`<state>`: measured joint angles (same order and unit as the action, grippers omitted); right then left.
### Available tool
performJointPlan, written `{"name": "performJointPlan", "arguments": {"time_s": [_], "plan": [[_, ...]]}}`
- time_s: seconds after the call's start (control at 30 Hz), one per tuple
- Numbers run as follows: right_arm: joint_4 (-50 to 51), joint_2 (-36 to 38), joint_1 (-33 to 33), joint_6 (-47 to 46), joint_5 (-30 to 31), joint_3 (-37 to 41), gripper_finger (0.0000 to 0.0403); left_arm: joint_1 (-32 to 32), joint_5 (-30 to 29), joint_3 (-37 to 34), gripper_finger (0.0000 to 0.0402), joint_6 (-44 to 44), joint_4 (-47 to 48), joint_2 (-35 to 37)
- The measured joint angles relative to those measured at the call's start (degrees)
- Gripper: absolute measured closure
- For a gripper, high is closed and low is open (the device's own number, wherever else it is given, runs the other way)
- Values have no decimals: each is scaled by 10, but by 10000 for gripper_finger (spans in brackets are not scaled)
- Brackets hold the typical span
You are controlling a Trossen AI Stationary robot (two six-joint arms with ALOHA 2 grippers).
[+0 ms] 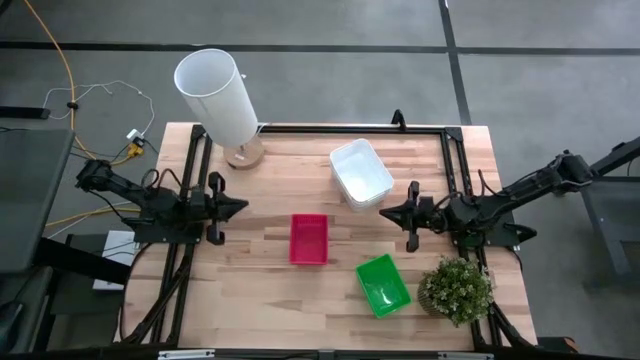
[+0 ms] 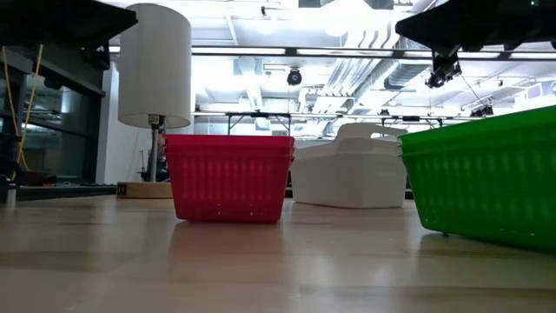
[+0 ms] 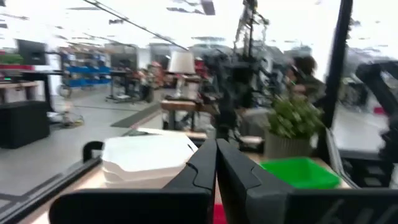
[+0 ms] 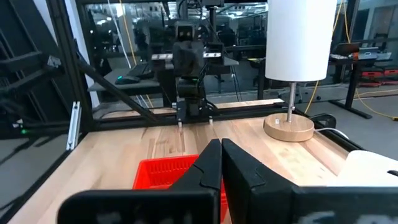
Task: Stack baskets by color
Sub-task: Return to Home Position
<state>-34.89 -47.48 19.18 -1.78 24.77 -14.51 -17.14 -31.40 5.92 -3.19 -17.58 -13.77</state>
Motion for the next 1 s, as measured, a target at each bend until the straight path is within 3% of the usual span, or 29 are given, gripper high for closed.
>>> {"name": "performJointPlan", "arguments": {"time_s": [0.27,0.5,0.67,0.9,1.0], "plan": [[-1,-17,0,3,12,-15,403,-5,-28,0,401,-30,-6,6],[39,0,-10,32,159,-15,403,-4,-17,0,401,-65,-4,8],[107,60,-42,19,110,-15,403,47,65,24,401,-90,46,13],[191,124,-91,-19,52,-15,403,174,189,37,401,-41,121,17],[198,127,-99,-20,22,-15,403,204,214,34,401,-30,148,17]]}}
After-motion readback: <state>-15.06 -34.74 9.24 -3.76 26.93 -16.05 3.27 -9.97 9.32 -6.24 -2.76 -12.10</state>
